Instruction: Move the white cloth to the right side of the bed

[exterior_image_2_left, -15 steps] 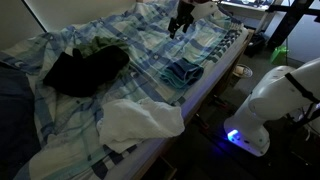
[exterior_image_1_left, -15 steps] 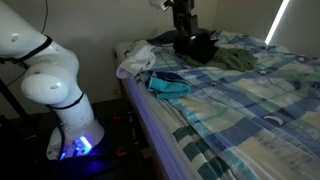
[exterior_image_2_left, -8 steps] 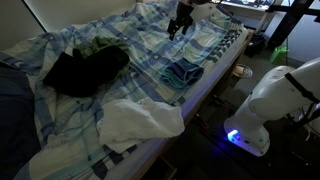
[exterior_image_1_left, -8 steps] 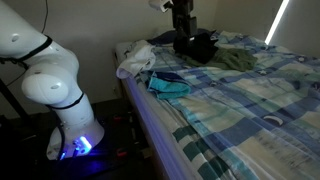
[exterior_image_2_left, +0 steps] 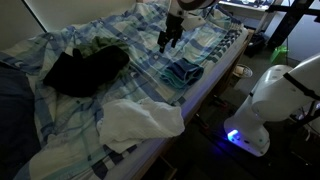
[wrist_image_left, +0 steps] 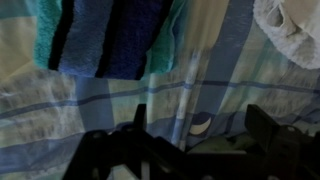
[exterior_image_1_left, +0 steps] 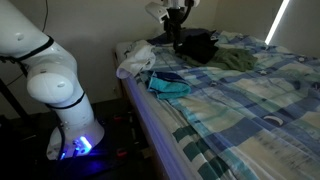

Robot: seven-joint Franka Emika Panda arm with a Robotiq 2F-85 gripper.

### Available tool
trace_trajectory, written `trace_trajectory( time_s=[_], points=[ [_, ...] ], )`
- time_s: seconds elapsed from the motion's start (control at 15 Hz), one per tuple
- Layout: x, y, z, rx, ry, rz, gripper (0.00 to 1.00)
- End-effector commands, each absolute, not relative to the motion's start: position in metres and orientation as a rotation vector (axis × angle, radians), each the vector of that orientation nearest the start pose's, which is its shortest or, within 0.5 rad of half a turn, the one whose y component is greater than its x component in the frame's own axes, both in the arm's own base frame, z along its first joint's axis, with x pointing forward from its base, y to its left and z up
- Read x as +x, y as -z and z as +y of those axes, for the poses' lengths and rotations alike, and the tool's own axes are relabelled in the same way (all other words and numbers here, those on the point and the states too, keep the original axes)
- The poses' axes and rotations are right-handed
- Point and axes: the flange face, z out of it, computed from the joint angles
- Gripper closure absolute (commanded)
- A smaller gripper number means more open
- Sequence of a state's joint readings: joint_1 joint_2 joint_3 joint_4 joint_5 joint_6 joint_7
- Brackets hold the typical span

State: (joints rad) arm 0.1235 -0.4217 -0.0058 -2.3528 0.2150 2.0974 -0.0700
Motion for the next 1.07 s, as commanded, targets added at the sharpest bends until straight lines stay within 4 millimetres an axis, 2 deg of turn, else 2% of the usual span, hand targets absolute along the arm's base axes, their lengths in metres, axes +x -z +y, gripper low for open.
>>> trace_trajectory(
  time_s=[0.0,0.33,0.53,0.67,0.73,1.0],
  points=[
    [0.43,-0.482,0.094,-2.878,0.106,-0.272,0.0],
    [0.427,-0.429,0.132,-2.826,-0.125,-0.4,0.0],
    [0.426,-0.406,0.148,-2.805,-0.212,-0.453,0.0],
    [0.424,-0.398,0.153,-2.803,-0.25,-0.499,0.0],
    [0.425,-0.4,0.15,-2.827,-0.211,-0.455,0.0],
    [0.425,-0.394,0.153,-2.822,-0.236,-0.482,0.0]
  ],
)
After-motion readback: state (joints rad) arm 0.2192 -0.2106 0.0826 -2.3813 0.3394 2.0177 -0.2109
